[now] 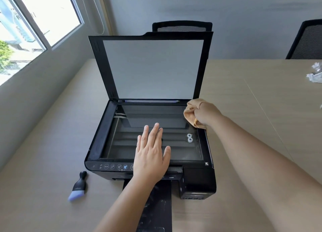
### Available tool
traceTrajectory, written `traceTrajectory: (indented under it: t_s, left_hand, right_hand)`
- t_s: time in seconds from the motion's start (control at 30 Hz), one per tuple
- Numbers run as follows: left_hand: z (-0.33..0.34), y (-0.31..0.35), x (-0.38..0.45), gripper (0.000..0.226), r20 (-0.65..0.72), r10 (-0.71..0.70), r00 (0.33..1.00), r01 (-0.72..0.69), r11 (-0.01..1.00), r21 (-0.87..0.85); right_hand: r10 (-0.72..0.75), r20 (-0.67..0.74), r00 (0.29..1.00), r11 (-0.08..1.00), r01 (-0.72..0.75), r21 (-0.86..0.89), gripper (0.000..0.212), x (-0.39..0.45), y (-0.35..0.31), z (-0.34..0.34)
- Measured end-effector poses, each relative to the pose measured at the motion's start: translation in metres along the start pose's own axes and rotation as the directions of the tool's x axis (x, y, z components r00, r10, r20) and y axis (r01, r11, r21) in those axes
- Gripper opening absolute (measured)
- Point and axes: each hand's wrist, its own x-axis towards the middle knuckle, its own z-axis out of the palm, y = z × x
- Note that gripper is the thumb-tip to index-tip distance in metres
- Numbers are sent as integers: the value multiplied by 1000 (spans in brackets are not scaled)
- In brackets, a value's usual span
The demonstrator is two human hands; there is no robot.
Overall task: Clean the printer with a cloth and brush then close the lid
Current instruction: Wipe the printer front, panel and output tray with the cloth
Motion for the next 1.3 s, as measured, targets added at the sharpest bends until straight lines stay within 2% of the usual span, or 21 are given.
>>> traceTrajectory:
  t_s: [0.07,0.17,0.23,0.4,0.47,0.57,0.67,0.77,0.87,1.03,1.17,1.3]
  left_hand:
    - [0,0,0,65,0,2,1000,-2,1000,2]
    - [0,1,1,65,7,11,1000,-11,1000,4]
    - [1,1,1,65,10,14,1000,-14,1000,16]
    - [0,1,0,66,-5,-4,1000,4,1000,15]
    - [0,2,0,65,-3,-5,1000,5,1000,13]
    - [-1,2,0,64,9,-3,1000,3,1000,17]
    - [-2,3,1,64,9,2,1000,-2,1000,9]
    - [-2,3,1,63,9,7,1000,-7,1000,6]
    - [-2,3,1,63,7,3,1000,-3,1000,8]
    - [-1,3,0,63,0,-10,1000,10,1000,-7]
    - [-2,3,0,62,6,-16,1000,16,1000,0]
    - [-3,2,-1,62,13,-19,1000,20,1000,-11]
  right_hand:
    - [-10,-21,1000,1000,10,-26,31,-9,7,6]
    - [-79,-81,994,985,65,-161,38,-19,22,19]
    - [-104,-88,991,983,89,-161,41,-11,25,18]
    - [39,96,995,986,-23,-164,51,10,-3,-5]
    - [68,121,990,986,-48,-160,49,10,-8,-8]
    - [21,92,996,983,-3,-183,39,-7,3,-2]
    - [-115,-10,993,965,109,-238,29,-25,22,13]
    - [-62,-18,998,967,56,-248,19,-26,23,13]
    - [-39,13,999,960,41,-279,34,-12,9,5]
    - [-31,47,998,990,37,-138,55,8,4,0]
    - [58,49,997,997,-55,-58,42,1,16,7]
    - [98,71,993,993,-93,-70,45,-33,30,23]
